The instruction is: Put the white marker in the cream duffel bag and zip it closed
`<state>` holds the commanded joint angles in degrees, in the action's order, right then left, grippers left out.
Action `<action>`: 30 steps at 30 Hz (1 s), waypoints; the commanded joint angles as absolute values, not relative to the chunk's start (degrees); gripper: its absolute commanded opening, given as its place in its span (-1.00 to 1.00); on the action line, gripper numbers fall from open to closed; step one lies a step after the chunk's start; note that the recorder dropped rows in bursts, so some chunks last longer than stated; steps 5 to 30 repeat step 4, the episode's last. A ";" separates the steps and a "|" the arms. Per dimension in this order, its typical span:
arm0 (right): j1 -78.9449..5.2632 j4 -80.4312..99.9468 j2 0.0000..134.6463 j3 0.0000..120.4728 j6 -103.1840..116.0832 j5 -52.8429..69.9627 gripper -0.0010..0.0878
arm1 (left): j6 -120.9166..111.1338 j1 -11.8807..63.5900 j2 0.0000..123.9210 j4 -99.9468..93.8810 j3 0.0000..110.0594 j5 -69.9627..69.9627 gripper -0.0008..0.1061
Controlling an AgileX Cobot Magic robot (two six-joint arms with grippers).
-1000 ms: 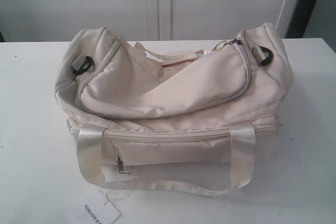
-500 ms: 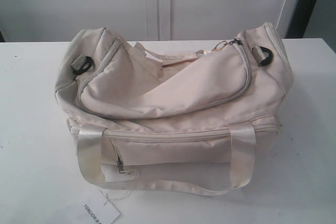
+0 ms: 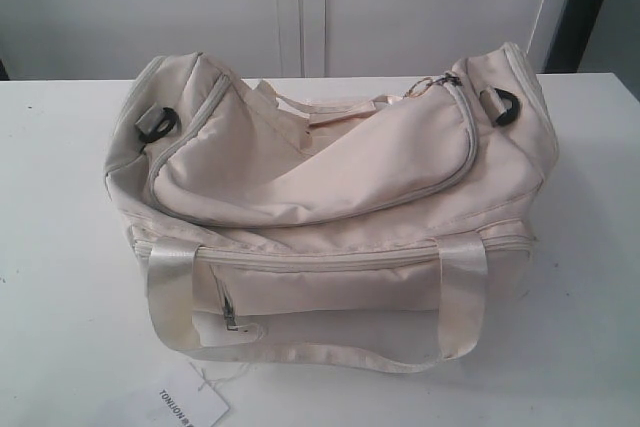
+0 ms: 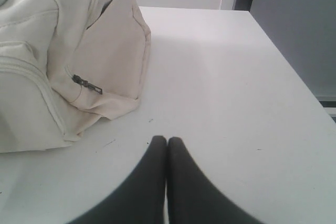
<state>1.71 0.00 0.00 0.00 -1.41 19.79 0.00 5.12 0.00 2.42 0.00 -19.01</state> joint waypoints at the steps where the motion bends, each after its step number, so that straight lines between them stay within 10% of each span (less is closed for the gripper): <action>1: 1.71 0.00 0.00 0.00 -1.41 19.79 -0.98 | 0.00 5.12 0.00 2.42 0.00 -19.01 -0.99; 30: 1.71 0.00 0.00 0.00 -1.41 19.79 -0.98 | 0.00 5.12 0.00 2.42 0.00 -19.01 -0.99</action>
